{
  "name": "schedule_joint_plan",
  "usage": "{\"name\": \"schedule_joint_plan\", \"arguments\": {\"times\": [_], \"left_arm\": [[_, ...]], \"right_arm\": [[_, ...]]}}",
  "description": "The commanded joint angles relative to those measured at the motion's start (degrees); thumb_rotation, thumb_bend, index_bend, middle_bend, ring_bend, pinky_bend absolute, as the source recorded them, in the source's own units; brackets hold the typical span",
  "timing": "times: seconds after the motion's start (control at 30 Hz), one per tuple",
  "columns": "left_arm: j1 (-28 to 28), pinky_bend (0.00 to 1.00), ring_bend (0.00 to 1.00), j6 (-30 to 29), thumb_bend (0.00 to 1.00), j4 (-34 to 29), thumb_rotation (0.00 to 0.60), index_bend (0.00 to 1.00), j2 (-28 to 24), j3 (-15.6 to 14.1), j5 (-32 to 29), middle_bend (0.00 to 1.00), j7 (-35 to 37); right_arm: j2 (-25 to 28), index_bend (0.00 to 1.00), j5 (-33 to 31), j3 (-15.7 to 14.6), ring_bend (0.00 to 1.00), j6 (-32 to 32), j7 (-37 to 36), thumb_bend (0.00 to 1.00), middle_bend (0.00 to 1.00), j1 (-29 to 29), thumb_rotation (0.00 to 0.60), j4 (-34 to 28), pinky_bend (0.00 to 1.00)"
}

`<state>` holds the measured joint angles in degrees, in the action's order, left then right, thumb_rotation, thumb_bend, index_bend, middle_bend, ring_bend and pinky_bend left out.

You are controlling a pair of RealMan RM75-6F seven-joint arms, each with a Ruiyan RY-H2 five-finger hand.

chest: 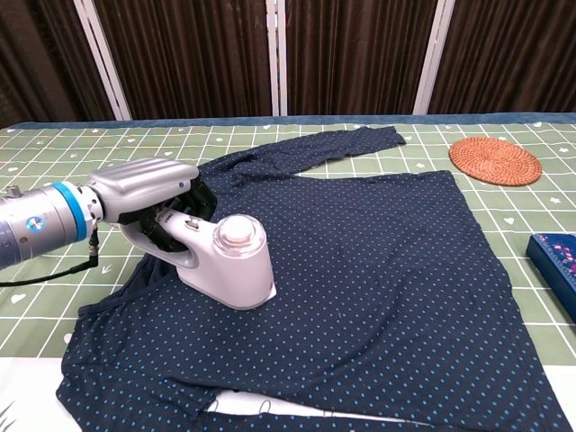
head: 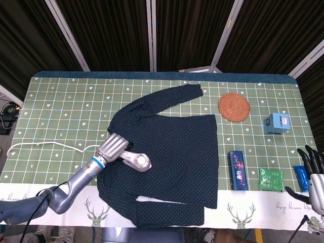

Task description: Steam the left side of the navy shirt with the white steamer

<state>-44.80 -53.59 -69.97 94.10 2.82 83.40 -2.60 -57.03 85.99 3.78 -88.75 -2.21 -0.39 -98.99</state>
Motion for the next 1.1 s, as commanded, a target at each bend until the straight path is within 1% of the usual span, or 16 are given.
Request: {"name": "schedule_joint_plan", "arguments": {"times": [0.03,0.5,0.83,1.1], "left_arm": [[0.06,1.0,0.82,-0.14,0.41,-0.31,0.6,0.99,0.42,-0.3,0.45,0.91,0.14],[-0.45,1.0,0.82,0.53,0.41,-1.58,0.6,0.99,4.19,-0.81,1.43,0.91,-0.11],[-1.7,1.0,0.82,0.7,0.41,-3.54,0.6,0.99,7.06,-0.15,2.36,0.91,-1.9],[-2.07,1.0,0.82,1.23,0.41,-4.32,0.6,0.99,7.87,0.34,1.7,0.91,-3.44]], "right_arm": [[0.02,0.0,-0.01,0.01,0.0,-0.09,-0.05,0.0,0.0,-0.05,0.6,0.02,0.0],[0.22,0.0,0.32,-0.05,0.0,-0.52,-0.53,0.0,0.0,-0.25,0.6,0.11,0.0],[0.16,0.0,0.39,-0.11,0.0,-0.57,-0.36,0.0,0.0,-0.3,0.6,0.15,0.0],[0.18,0.0,0.32,-0.06,0.0,-0.55,-0.56,0.0,0.0,-0.3,0.6,0.23,0.0]]}}
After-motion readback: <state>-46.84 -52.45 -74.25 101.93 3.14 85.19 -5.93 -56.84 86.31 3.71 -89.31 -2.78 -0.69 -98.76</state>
